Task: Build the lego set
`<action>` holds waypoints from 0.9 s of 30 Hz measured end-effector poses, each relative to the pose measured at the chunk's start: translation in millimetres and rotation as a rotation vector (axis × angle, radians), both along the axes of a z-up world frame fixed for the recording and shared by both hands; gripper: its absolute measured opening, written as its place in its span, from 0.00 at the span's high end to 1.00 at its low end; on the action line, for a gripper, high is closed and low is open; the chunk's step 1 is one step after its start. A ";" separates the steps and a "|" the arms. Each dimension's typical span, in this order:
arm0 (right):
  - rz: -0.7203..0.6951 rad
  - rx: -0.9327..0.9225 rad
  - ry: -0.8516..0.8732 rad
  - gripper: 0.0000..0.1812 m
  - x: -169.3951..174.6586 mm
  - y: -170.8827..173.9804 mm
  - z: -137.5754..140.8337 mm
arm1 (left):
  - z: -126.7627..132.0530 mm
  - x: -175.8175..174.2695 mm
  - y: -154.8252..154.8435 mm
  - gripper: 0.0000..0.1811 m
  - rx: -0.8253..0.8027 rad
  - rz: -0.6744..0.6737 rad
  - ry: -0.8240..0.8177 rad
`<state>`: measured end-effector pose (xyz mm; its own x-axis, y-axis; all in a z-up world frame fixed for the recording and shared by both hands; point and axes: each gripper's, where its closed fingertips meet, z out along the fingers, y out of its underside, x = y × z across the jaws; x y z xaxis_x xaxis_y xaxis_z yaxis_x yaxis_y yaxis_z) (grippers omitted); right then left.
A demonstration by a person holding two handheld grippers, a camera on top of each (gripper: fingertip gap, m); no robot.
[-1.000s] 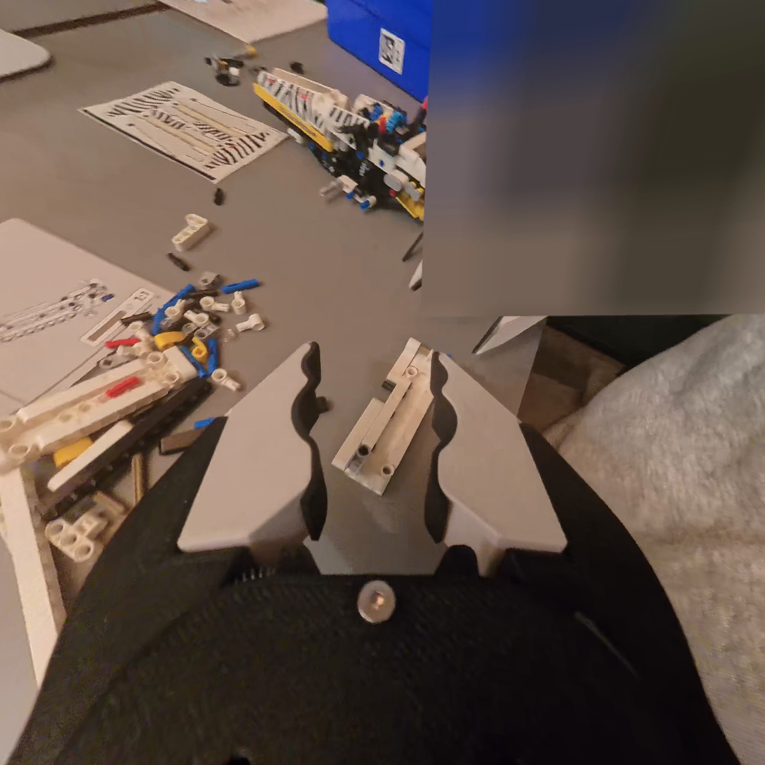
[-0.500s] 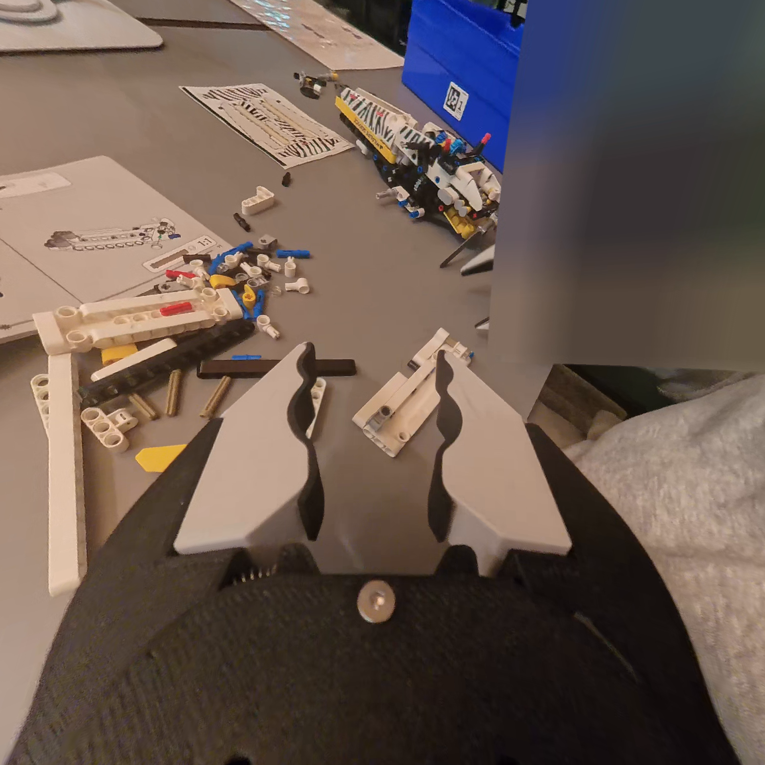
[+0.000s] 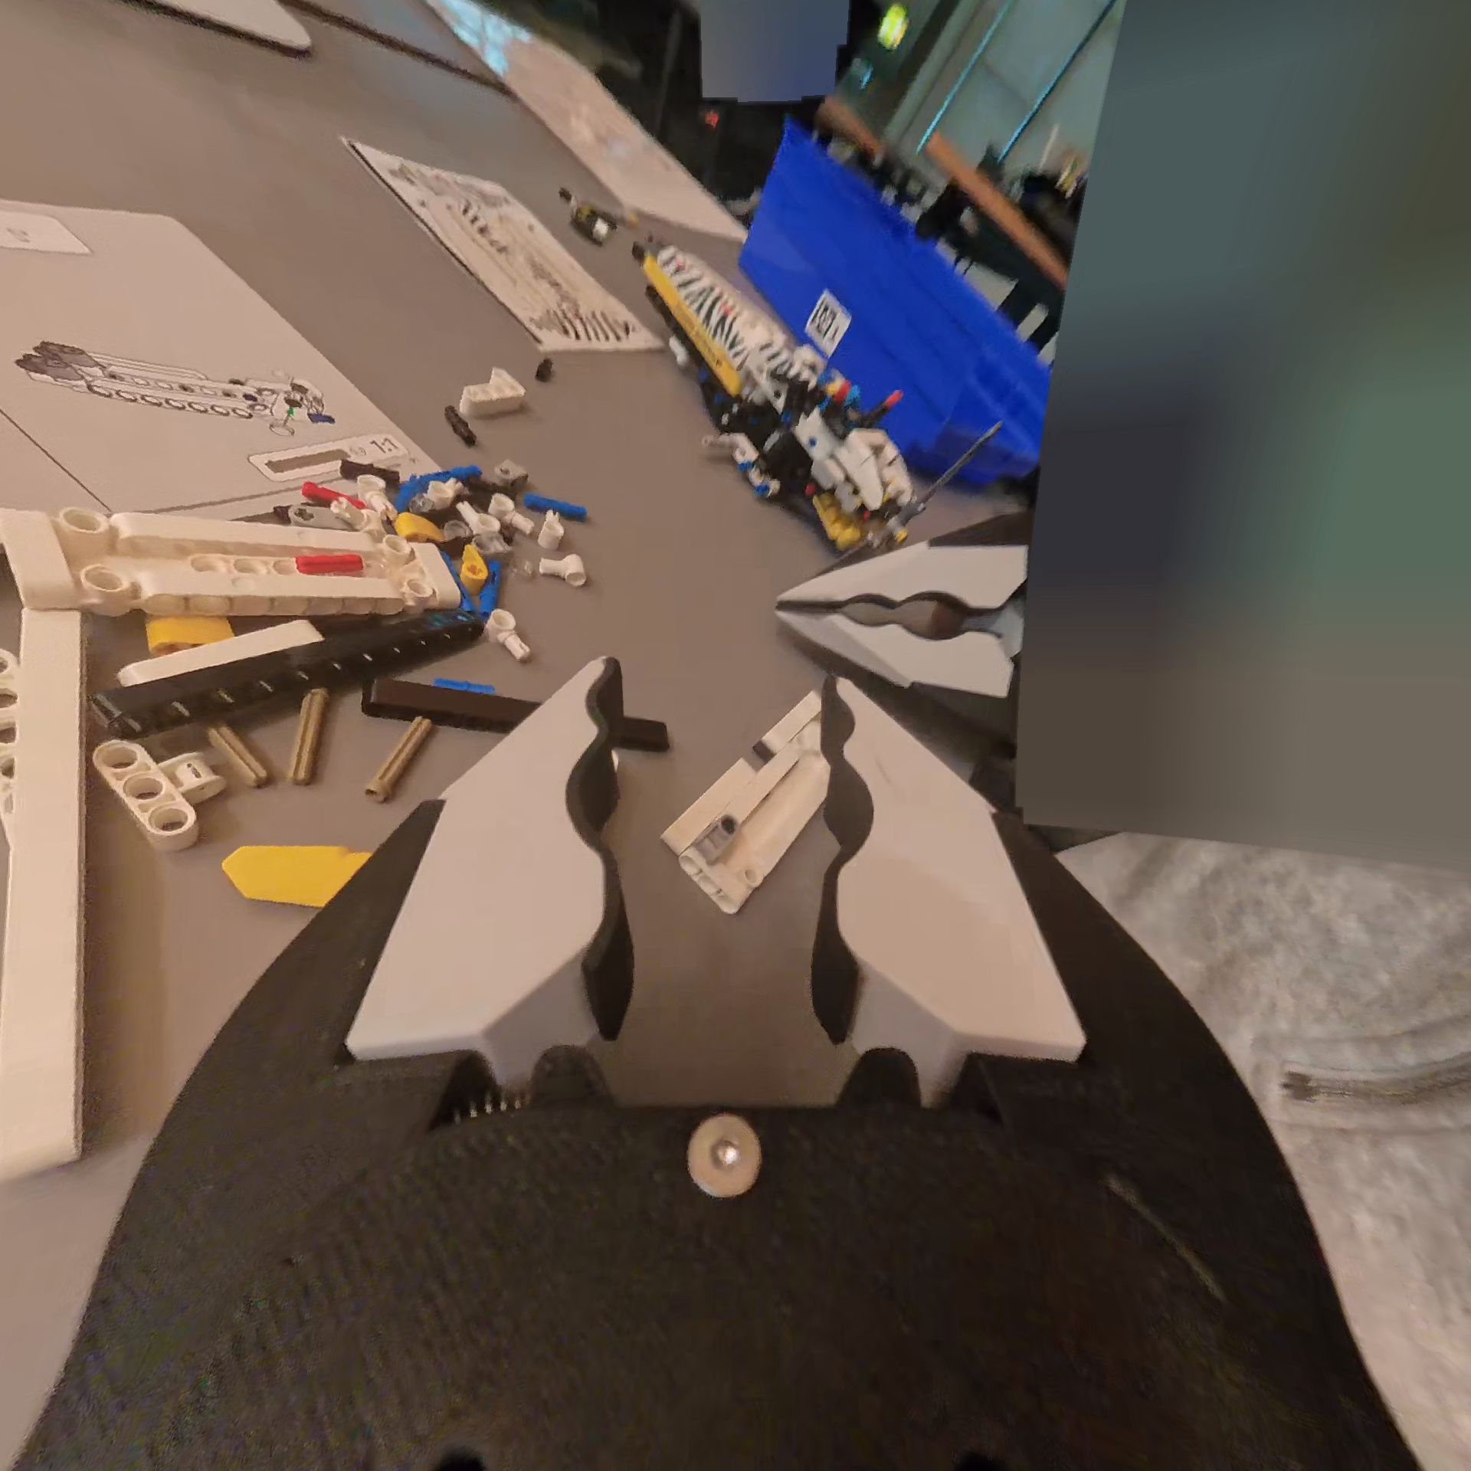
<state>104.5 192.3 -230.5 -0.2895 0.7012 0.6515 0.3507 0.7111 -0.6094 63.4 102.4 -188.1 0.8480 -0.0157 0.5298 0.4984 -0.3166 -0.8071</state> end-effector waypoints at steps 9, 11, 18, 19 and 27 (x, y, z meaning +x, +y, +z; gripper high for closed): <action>-0.110 -0.070 0.220 1.00 -1.6 22.1 36.4 | 21.8 -19.7 -7.1 0.74 0.187 0.061 -0.142; -0.161 -0.053 0.286 1.00 -0.5 31.8 45.3 | 21.6 -19.9 -7.1 0.74 0.187 0.062 -0.142; -0.198 -0.175 0.430 1.00 9.6 44.7 70.5 | 21.0 -23.0 -6.3 0.74 0.183 0.086 -0.139; -0.194 -0.187 0.441 1.00 10.6 44.5 72.3 | 20.7 -23.2 -6.1 0.74 0.181 0.089 -0.137; -0.123 -0.207 0.459 1.00 12.6 35.1 75.8 | 52.2 -46.3 10.2 0.67 0.167 0.190 0.138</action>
<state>117.1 227.4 -154.8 0.0863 0.8399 0.5358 0.0878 0.5293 -0.8439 17.1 112.6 -135.9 0.9081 0.0731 0.4124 0.4177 -0.0851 -0.9046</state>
